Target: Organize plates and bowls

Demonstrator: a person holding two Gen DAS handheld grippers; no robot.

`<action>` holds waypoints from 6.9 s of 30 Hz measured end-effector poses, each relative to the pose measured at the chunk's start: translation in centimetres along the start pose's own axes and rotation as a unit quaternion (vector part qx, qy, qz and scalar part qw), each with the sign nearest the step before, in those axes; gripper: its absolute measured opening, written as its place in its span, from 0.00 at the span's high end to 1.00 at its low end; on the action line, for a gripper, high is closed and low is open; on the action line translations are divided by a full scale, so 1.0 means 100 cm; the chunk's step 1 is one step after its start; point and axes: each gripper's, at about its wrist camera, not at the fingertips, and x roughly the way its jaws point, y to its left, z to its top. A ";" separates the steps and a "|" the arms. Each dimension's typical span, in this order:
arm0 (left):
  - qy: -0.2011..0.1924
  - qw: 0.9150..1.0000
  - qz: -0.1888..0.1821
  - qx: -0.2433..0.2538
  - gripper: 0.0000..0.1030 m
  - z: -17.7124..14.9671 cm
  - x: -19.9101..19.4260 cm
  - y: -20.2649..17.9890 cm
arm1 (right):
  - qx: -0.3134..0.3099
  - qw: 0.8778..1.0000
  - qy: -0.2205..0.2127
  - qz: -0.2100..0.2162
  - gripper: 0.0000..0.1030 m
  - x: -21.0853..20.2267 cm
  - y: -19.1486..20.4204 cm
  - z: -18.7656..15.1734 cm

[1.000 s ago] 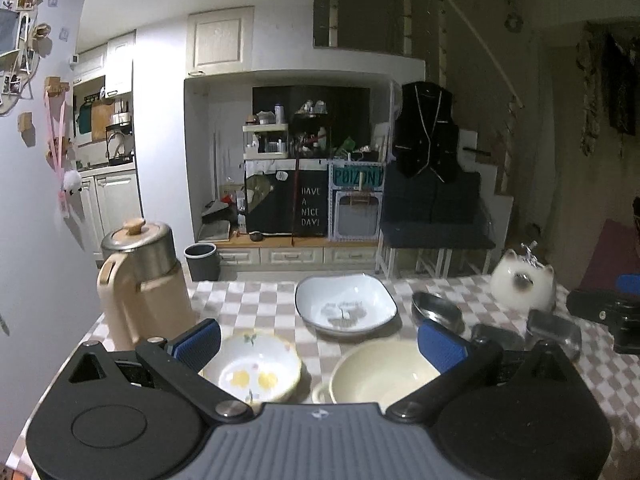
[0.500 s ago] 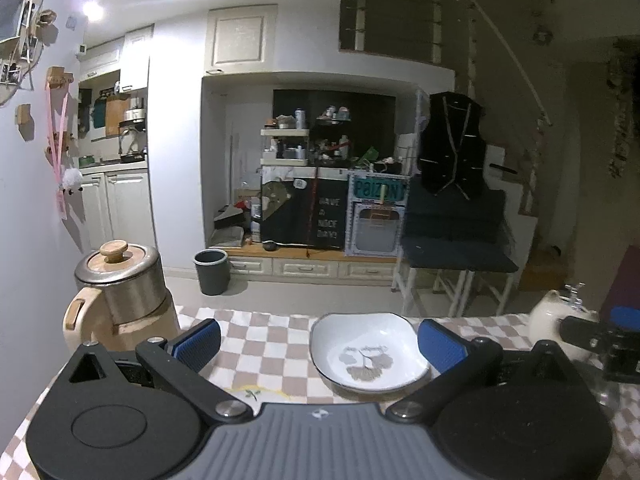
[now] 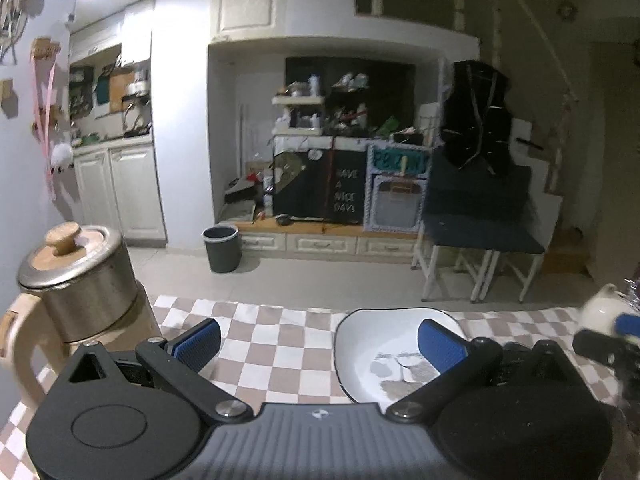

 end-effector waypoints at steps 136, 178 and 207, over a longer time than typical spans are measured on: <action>0.315 0.925 -0.191 0.096 0.77 -0.190 -0.063 -0.151 | 0.114 0.935 0.329 -0.074 0.84 -0.163 -0.062 -0.135; 0.319 0.926 -0.189 0.073 0.77 -0.180 -0.071 -0.140 | 0.110 0.921 0.363 -0.087 0.82 -0.164 -0.067 -0.145; 0.192 0.971 -0.142 0.008 0.00 -0.119 -0.097 -0.073 | 0.134 0.966 0.207 -0.073 0.00 -0.173 -0.047 -0.088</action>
